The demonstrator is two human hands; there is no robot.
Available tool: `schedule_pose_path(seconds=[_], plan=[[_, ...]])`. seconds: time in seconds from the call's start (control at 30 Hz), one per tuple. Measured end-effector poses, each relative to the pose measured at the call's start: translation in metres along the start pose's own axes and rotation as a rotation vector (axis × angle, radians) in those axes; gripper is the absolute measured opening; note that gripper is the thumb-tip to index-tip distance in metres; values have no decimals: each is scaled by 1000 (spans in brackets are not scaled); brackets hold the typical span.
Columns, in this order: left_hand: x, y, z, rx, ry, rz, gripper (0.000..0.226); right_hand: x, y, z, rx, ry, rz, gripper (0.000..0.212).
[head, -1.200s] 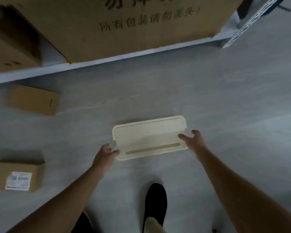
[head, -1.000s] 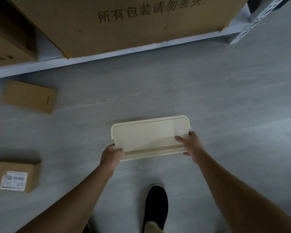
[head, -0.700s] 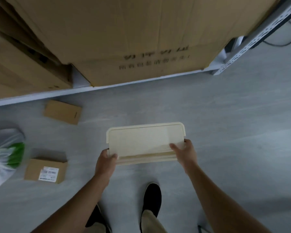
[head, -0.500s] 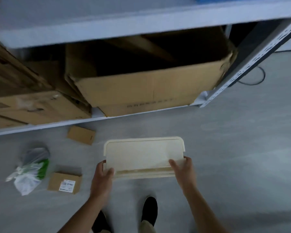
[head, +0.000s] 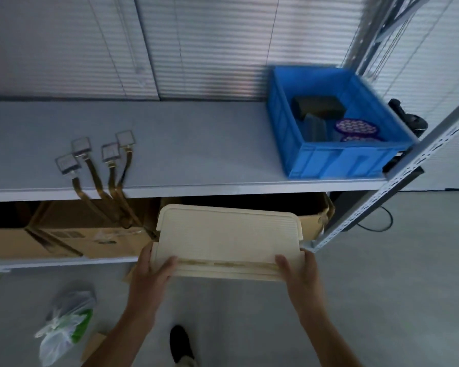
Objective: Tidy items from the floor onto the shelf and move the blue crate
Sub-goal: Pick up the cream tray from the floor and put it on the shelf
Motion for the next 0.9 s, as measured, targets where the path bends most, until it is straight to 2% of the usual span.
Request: schedule_pose_path(seconds=[0.07,0.1,0.2,0.33,0.4,0.57,0.73,0.9], plan=[[-34,8,-26,21,68,50,39,34,11,-21,-14,-37,-28,47],[-51,13,-41,29,88,59,40,50,19,-32,-20,-43,-32,50],[-88,28,-95,43,125,30,51,97,46,-66,-18,-47,-22,61],[-123,48,-161,19,100,1,69,145,89,-113,9,-8,22,62],[-133,62,-192,5,98,-38,66,161,108,-137,27,-1,54,61],[-138,93,-240,-50,47,-65,51,181,137,-193,43,2,82,57],[-143,129,-267,-62,33,-44,53,186,148,-240,119,28,43,54],[-155,161,-290,-61,3,8,60,194,153,-296,125,50,-41,57]])
Point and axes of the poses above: each hand's wrist, its own z-axis away from the middle knuckle, its own y-axis out of the palm, x = y × z, the point moved 9 cm from there along -z, towards the middle knuckle, and after that the axes turned 9 degrees about -x, right-handed, at the moved point
